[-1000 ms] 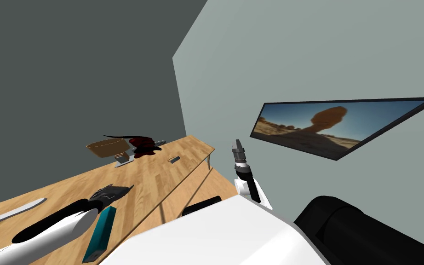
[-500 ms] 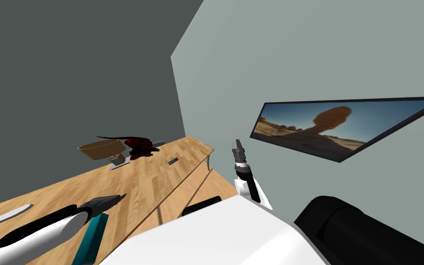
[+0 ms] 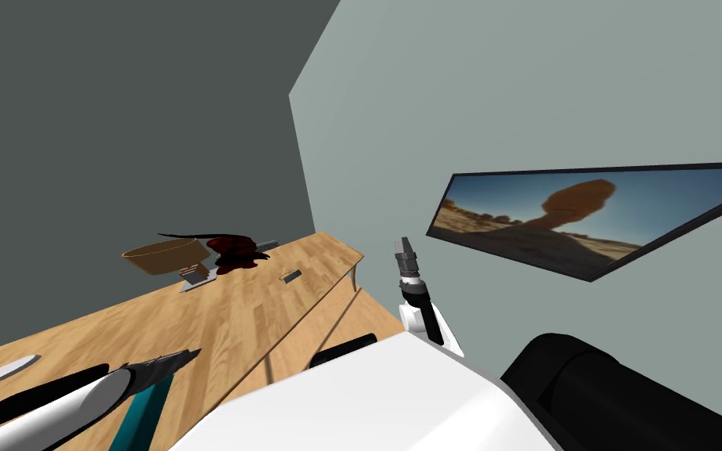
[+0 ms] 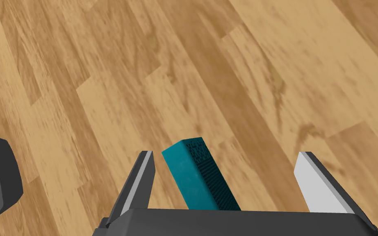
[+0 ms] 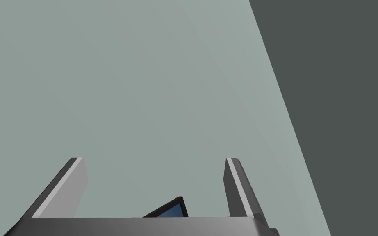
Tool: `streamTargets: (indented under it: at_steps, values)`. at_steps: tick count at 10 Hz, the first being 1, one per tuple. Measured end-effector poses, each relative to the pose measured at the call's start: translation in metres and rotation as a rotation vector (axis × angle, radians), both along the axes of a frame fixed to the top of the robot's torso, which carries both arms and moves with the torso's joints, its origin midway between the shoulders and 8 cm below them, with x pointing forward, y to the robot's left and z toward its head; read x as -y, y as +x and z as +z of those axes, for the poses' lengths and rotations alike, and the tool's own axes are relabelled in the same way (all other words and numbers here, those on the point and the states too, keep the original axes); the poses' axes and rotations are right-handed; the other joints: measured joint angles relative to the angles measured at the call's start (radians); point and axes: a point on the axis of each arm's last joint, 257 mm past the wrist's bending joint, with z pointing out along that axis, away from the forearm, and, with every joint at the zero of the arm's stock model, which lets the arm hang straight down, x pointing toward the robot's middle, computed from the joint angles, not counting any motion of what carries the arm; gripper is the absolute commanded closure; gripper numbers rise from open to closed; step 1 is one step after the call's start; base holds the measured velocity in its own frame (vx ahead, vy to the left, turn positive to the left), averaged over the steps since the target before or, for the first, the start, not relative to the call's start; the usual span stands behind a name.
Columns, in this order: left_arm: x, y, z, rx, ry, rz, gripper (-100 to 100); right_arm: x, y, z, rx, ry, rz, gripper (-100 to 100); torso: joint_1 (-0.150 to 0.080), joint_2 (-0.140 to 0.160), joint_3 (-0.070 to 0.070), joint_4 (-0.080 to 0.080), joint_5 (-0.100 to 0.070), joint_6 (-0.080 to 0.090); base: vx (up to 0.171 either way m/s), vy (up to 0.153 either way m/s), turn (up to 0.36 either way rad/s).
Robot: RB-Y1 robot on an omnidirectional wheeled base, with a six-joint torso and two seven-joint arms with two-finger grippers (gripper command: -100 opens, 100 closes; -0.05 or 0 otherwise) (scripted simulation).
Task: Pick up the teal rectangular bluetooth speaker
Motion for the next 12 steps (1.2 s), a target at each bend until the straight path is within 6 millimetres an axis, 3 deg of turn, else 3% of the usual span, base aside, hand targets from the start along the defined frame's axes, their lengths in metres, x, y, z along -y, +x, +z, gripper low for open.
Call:
streamTargets:
  at_steps: [7,12]
  values:
    - [-0.014,-0.055,-0.033,-0.124,-0.178,0.230,-100,0.000,0.000,0.000,0.000,0.000,0.000,0,0.000,0.000,0.000,0.000,0.000,0.000,0.028,-0.014,0.012]
    - [-0.017,-0.093,-0.042,-0.194,-0.286,0.382,-100,0.000,0.000,0.000,0.000,0.000,0.000,0,0.001,0.000,0.000,0.000,0.000,0.000,0.034,-0.011,0.020]
